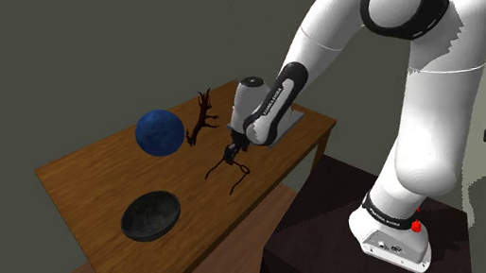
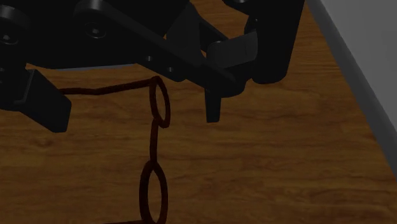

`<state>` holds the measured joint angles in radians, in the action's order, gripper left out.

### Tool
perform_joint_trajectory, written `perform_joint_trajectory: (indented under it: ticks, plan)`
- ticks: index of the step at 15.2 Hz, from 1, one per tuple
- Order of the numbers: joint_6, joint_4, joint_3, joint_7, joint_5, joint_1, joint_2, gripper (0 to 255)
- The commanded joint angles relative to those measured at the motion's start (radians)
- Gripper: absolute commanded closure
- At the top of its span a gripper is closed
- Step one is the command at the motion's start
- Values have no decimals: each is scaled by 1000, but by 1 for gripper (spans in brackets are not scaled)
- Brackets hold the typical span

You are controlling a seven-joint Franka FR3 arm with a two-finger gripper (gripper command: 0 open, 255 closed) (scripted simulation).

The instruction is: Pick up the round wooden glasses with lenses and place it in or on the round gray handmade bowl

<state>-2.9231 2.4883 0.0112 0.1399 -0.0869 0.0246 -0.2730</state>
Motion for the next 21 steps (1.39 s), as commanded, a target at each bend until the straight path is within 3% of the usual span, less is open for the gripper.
perform_joint_trajectory:
  ticks: [1,8,15,16,21]
  plan:
    - [-43,-23,-5,-1,-7,0,-61,0]
    - [-109,-66,-18,7,-15,10,-170,0]
    - [-109,-66,-18,7,-15,10,-169,0]
    - [-109,-66,-18,7,-15,10,-169,255]
    - [-109,-66,-18,7,-15,10,-169,255]
